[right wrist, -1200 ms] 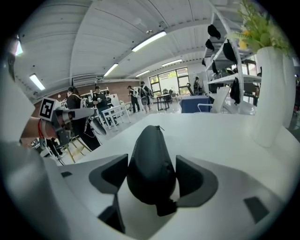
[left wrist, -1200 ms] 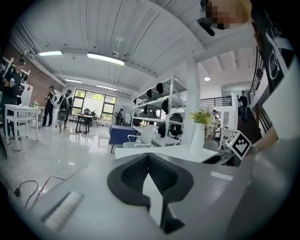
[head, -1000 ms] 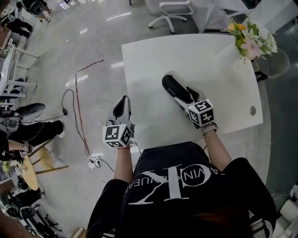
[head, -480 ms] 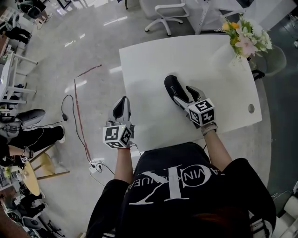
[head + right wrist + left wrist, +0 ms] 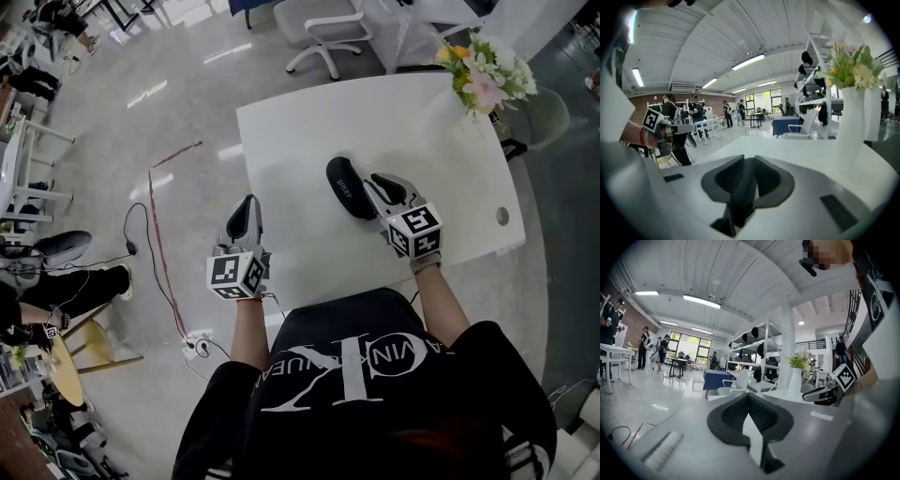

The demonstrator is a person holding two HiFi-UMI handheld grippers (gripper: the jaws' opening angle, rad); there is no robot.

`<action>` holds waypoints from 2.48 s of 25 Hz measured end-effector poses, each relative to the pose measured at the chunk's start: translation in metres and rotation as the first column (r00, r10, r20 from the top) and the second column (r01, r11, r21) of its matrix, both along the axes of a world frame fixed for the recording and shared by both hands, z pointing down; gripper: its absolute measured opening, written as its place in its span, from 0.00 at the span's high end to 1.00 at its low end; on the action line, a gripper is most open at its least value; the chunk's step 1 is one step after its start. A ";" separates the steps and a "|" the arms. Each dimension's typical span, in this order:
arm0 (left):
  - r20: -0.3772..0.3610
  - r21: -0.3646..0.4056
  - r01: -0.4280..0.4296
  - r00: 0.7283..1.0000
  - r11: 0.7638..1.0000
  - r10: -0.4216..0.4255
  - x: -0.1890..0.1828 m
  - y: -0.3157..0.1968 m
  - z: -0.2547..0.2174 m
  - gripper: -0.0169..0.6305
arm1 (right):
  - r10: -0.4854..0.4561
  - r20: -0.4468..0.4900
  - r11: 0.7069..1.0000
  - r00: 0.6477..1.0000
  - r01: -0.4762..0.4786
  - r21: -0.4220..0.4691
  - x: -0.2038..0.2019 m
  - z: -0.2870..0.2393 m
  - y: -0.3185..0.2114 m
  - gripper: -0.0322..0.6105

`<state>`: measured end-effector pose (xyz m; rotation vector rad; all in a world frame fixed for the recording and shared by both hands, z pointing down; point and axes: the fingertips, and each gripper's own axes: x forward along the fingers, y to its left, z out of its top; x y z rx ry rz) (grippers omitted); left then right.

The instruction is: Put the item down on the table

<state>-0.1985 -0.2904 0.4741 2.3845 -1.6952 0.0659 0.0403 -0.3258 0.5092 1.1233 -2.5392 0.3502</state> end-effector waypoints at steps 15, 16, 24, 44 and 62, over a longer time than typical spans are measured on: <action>0.023 0.074 0.026 0.999 0.997 -0.028 -0.019 -0.006 -0.029 0.96 | 0.051 0.036 0.978 0.998 -0.058 0.200 0.027 -0.069 -0.011 0.91; 0.022 0.080 0.029 0.999 0.996 -0.031 -0.020 -0.007 -0.032 0.96 | 0.051 0.039 0.976 0.998 -0.058 0.209 0.027 -0.073 -0.011 0.91; 0.017 0.127 0.044 0.999 0.991 -0.047 -0.022 -0.013 -0.054 0.96 | 0.051 0.055 0.961 0.997 -0.064 0.270 0.034 -0.100 -0.017 0.91; 0.004 0.216 0.060 0.998 0.975 -0.062 -0.024 -0.021 -0.097 0.96 | 0.040 0.141 0.924 0.989 -0.090 0.371 0.035 -0.144 -0.024 0.91; -0.010 0.203 0.059 0.998 0.977 -0.058 -0.022 -0.023 -0.091 0.96 | 0.044 0.150 0.924 0.988 -0.097 0.370 0.034 -0.144 -0.024 0.91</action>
